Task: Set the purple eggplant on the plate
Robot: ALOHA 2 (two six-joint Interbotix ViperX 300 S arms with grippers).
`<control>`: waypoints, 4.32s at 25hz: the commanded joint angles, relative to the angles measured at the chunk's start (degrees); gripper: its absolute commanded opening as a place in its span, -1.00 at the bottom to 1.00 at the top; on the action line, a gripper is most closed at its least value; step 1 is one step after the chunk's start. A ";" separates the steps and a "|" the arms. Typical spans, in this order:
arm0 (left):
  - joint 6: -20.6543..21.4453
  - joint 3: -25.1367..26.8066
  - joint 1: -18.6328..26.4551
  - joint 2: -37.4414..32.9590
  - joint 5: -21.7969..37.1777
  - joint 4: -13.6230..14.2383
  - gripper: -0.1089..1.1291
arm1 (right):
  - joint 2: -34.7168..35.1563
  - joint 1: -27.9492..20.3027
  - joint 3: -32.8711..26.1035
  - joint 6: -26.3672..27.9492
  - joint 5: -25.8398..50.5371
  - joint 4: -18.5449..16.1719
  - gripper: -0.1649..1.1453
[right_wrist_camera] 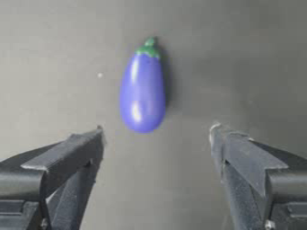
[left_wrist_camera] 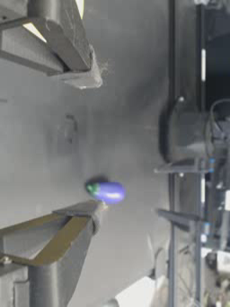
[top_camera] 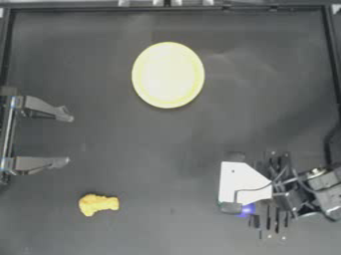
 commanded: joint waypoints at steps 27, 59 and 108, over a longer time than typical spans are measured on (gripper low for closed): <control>-0.35 -1.14 0.00 0.70 -0.18 0.00 0.84 | 10.81 0.35 6.15 4.22 -17.40 -0.88 0.74; -0.44 -1.49 0.00 2.90 -0.18 0.00 0.84 | -2.72 -13.54 0.26 -9.14 -13.54 -5.10 -0.65; -0.26 -1.93 0.70 6.33 -0.18 0.00 0.84 | 31.38 -48.78 -27.60 -64.60 -16.44 21.36 -0.38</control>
